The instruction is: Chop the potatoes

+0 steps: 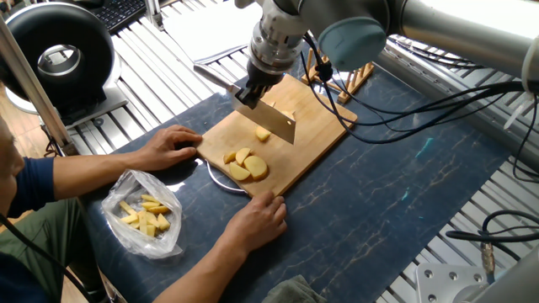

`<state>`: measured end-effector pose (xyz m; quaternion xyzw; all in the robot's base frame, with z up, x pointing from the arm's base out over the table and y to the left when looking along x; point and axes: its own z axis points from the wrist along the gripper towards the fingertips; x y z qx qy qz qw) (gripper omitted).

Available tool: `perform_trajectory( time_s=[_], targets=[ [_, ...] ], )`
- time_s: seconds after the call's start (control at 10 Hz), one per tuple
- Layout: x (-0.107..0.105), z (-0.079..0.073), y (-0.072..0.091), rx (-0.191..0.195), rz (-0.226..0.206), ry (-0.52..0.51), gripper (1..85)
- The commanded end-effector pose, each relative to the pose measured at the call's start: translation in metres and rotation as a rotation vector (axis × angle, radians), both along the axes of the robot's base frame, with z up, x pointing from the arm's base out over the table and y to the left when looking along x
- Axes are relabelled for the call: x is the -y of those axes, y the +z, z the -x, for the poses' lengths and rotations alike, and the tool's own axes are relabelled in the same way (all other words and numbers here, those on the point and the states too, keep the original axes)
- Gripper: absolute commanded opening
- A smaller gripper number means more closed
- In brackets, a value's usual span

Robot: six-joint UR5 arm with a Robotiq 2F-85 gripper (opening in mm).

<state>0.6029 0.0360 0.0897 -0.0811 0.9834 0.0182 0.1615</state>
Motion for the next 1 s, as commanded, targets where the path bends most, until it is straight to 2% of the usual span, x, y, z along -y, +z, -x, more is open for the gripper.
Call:
perform_trajectory(
  time_s=[0.0,0.9],
  targets=[
    [0.0026,-0.0026,-0.003,0.012,-0.006,0.0,1.0],
    [0.0015,-0.0007,-0.0089,0.02,-0.013,-0.007,1.0]
  ],
)
